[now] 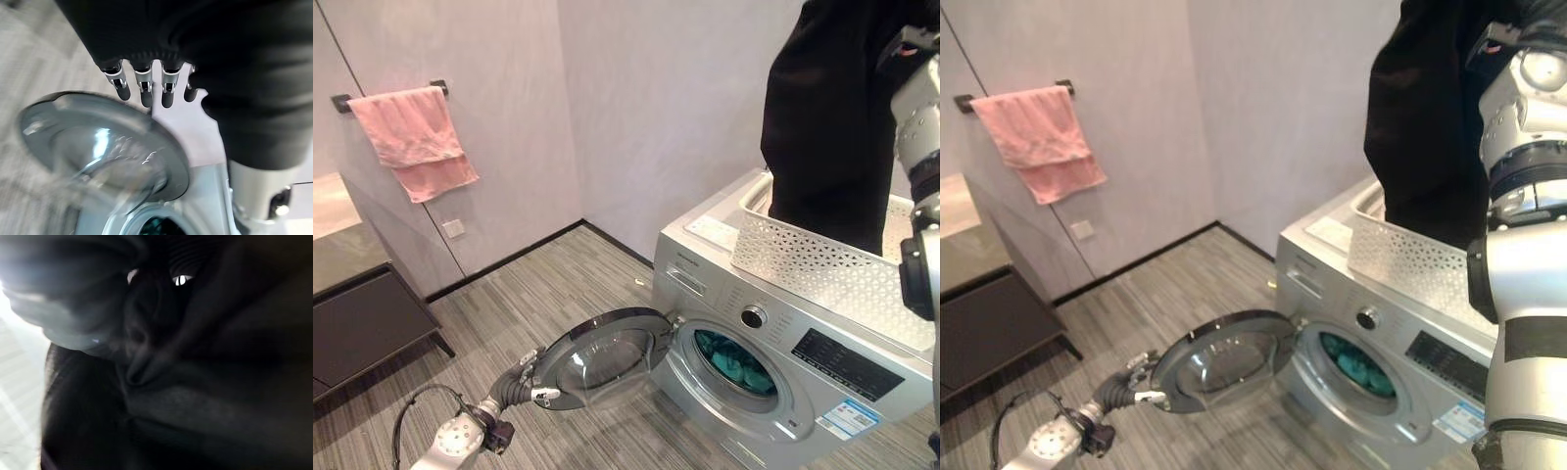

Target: Grab the laundry basket,head to the washer,open it,put in the laundry and shut it.

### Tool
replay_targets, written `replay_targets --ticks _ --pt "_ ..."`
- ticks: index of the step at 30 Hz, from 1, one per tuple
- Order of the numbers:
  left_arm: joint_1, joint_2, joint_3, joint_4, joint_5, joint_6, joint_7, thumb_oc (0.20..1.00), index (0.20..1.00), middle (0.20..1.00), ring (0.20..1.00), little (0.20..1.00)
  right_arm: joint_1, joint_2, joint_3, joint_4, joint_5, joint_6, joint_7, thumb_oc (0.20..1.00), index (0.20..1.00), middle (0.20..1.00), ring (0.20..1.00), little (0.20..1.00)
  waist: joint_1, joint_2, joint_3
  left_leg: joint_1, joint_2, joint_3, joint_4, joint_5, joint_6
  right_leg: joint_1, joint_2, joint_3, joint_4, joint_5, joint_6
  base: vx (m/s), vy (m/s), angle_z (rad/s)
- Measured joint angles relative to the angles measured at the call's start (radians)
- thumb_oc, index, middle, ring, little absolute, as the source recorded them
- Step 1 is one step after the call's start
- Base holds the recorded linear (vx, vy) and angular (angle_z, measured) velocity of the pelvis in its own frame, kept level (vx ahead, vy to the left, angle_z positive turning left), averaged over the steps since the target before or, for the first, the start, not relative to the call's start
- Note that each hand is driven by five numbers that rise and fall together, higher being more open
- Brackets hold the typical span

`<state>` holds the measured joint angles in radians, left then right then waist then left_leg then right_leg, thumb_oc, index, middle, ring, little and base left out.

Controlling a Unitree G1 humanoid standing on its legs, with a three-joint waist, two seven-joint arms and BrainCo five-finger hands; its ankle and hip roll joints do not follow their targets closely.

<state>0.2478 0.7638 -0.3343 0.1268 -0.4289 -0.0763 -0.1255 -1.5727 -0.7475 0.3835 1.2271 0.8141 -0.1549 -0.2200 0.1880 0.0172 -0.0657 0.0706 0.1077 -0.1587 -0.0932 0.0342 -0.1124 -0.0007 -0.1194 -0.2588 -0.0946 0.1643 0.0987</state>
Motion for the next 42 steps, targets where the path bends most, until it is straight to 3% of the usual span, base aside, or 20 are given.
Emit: replay_targets --ticks 2,7,16,21,28,39,42 --pt "0.016 0.047 0.034 -0.086 -0.057 -0.01 -0.017 1.0 1.0 1.0 1.0 1.0 -0.033 0.004 0.024 0.001 0.007 -0.005 0.001 0.2 0.2 0.2 0.2 0.2 0.008 -0.001 -0.005 0.001 0.0 -0.003 0.002 -0.001 -0.001 0.003 0.0 -0.003 0.0 -0.001 0.002 0.01 0.004 0.02" --pt "0.006 0.039 0.134 -0.141 -0.168 -0.02 -0.01 1.0 1.0 1.0 1.0 1.0 -0.052 0.045 0.056 -0.032 0.032 -0.043 -0.018 0.2 0.2 0.2 0.2 0.2 0.021 -0.024 -0.018 0.0 0.003 -0.018 0.005 -0.002 -0.002 0.012 0.003 -0.016 0.0 -0.001 0.001 0.0 0.008 0.07" --pt "-0.123 0.013 0.121 -0.208 -0.241 -0.053 0.009 1.0 1.0 1.0 1.0 1.0 -0.133 0.106 0.13 -0.063 0.042 -0.07 -0.034 0.2 0.2 0.2 0.2 0.2 0.046 -0.069 -0.019 -0.011 0.009 -0.041 0.008 -0.003 -0.003 0.027 -0.002 -0.054 0.0 -0.009 -0.004 0.0 0.014 0.14" --pt "-0.251 -0.011 0.062 -0.232 -0.244 -0.06 0.025 1.0 1.0 1.0 1.0 1.0 -0.193 0.165 0.173 -0.072 0.04 -0.079 -0.042 0.2 0.2 0.2 0.2 0.2 0.048 -0.097 -0.03 -0.021 0.007 -0.053 0.02 -0.003 -0.003 0.028 -0.001 -0.058 0.007 -0.011 -0.004 0.01 0.003 0.05" --pt "-0.336 -0.031 -0.025 -0.233 -0.271 -0.069 0.035 1.0 1.0 1.0 1.0 1.0 -0.246 0.179 0.209 -0.101 0.046 -0.117 -0.06 0.2 0.2 0.2 0.2 0.2 0.045 -0.146 -0.047 -0.029 0.002 -0.072 0.021 -0.003 -0.003 0.036 -0.004 -0.078 0.008 -0.019 0.0 0.01 0.003 0.09" --pt "-0.428 -0.036 -0.158 -0.23 -0.279 -0.071 0.042 1.0 1.0 1.0 1.0 1.0 -0.328 0.191 0.237 -0.123 0.124 -0.172 -0.085 0.2 0.2 0.2 0.2 0.2 0.042 -0.171 -0.057 -0.058 0.002 -0.111 0.027 -0.003 -0.003 0.038 -0.002 -0.111 0.008 -0.034 0.004 0.01 -0.004 0.12" --pt "-0.444 -0.072 -0.166 -0.227 -0.292 -0.072 0.044 1.0 1.0 1.0 1.0 1.0 -0.323 0.199 0.236 -0.122 0.175 -0.188 -0.084 0.2 0.2 0.2 0.2 0.2 0.037 -0.177 -0.058 -0.057 -0.004 -0.109 0.027 -0.003 -0.003 0.038 -0.007 -0.11 0.008 -0.035 0.006 0.0 0.0 0.0"
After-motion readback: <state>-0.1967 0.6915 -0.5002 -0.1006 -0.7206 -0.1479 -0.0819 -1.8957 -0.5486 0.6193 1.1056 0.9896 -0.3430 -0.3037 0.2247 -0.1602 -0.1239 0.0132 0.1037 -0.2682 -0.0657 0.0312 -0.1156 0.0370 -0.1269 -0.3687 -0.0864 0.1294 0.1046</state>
